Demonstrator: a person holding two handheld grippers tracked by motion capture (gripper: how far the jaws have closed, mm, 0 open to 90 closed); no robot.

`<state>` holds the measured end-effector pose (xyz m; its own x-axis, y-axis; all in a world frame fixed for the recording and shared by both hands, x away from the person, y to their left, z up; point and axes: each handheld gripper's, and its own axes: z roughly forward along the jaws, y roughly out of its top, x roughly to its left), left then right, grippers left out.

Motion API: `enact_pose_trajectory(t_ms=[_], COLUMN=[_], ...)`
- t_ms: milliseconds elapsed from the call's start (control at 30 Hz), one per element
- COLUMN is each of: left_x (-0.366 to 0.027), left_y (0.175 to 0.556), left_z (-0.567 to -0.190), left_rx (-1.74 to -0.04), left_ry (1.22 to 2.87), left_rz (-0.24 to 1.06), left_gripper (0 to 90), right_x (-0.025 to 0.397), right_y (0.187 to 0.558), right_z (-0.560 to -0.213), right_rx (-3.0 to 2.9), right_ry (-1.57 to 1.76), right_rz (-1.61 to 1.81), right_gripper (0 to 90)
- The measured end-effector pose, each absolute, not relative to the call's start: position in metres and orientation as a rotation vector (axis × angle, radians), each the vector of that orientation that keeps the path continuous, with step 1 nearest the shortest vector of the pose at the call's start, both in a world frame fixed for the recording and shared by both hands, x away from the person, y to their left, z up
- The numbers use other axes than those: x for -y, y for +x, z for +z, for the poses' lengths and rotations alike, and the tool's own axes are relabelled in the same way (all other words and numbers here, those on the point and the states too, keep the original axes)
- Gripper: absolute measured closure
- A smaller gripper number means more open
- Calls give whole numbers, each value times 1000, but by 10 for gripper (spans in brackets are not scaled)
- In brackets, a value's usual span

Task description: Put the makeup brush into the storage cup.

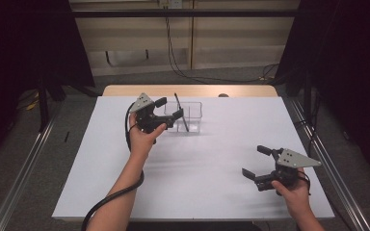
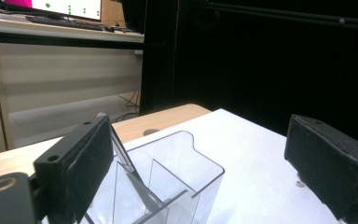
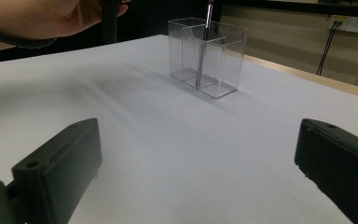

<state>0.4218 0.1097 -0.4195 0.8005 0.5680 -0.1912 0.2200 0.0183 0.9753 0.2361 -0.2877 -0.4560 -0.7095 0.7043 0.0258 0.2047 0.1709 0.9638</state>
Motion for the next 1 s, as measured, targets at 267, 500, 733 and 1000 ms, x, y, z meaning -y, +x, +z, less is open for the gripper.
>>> enact_pose_trajectory(t_ms=[267, 500, 733, 1000], left_x=[-115, -120, -126, -133], left_y=[421, 418, 415, 410], left_z=[-423, -424, -423, -423], left_rx=[-655, -641, -619, -600], left_ry=[1561, 1565, 1570, 1582], left_rz=[266, 258, 240, 249], left_gripper=[29, 14, 4, 4], right_x=[288, 290, 294, 293], right_y=[236, 234, 233, 233], right_z=[-456, -456, -456, -456], right_rx=[-2023, -2022, -2002, -2001], right_ry=[859, 860, 877, 876], right_rz=[1559, 1555, 1557, 1558], right_gripper=[0, 1, 0, 1])
